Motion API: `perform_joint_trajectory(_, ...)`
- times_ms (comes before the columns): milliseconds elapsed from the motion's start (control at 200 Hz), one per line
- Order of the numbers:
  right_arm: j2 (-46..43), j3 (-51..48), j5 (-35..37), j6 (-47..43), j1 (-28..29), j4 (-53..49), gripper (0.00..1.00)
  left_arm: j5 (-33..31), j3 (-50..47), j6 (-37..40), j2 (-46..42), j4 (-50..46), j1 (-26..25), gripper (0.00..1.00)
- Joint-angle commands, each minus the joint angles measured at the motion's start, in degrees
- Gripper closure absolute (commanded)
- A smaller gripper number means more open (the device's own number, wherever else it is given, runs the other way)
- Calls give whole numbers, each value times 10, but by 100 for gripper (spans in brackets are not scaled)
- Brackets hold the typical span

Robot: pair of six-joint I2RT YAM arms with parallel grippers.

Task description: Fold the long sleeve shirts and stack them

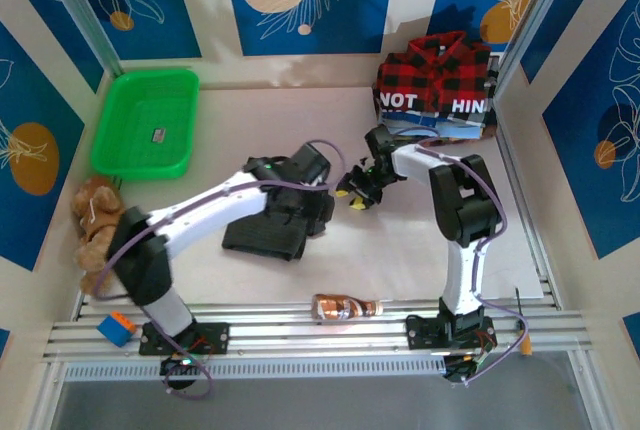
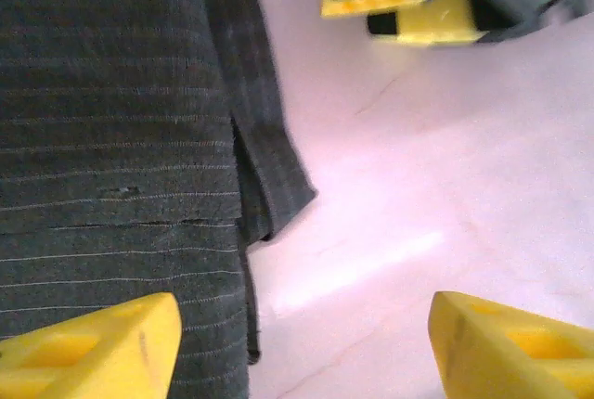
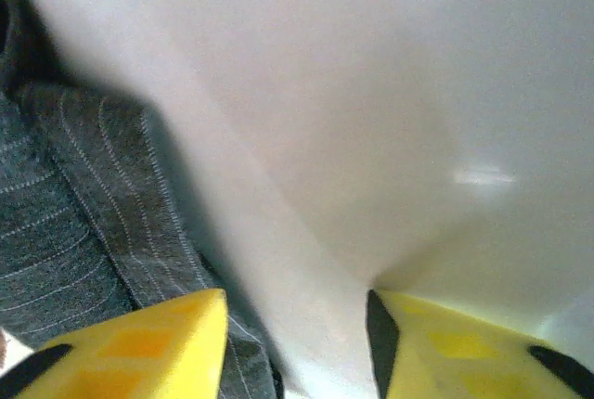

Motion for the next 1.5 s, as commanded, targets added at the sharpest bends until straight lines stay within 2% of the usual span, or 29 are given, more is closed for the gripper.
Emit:
perform_joint_trajectory(0,-45,-32,-11,-23,1,34,43,45,-34,-70,-67,46,53,20)
perform_joint_trajectory(105,-56,-40,-15,-40,26,67,37,51,-66,-67,-95,40,103,16)
perform_joint_trajectory(130,-56,-44,-23,-39,32,84,37,63,-79,-71,-100,43,121,10)
perform_joint_trajectory(245,-44,-56,-40,-26,51,143,29,116,-156,-88,-137,101,193,0)
perform_joint_trajectory(340,-24,-58,-45,-19,64,176,27,136,-198,-88,-154,127,239,0)
perform_joint_trajectory(455,-4,-59,-46,-21,81,209,27,167,-240,-94,-159,160,271,0)
perform_joint_trajectory(770,7,-78,-59,-28,112,272,27,171,-291,-107,-162,183,283,0)
perform_joint_trajectory(1075,28,-38,-66,-65,135,215,29,169,-308,-113,-168,192,282,0)
perform_joint_trajectory(1200,38,-14,-60,-81,141,179,34,168,-310,-112,-171,191,283,0)
perform_joint_trajectory(1246,44,1,-54,-87,143,160,40,167,-309,-110,-173,191,283,0)
perform_joint_trajectory(1401,37,21,-9,-86,136,113,77,153,-296,-91,-189,171,296,0)
perform_joint_trajectory(1496,11,39,28,-96,131,67,91,157,-282,-75,-203,152,322,0)
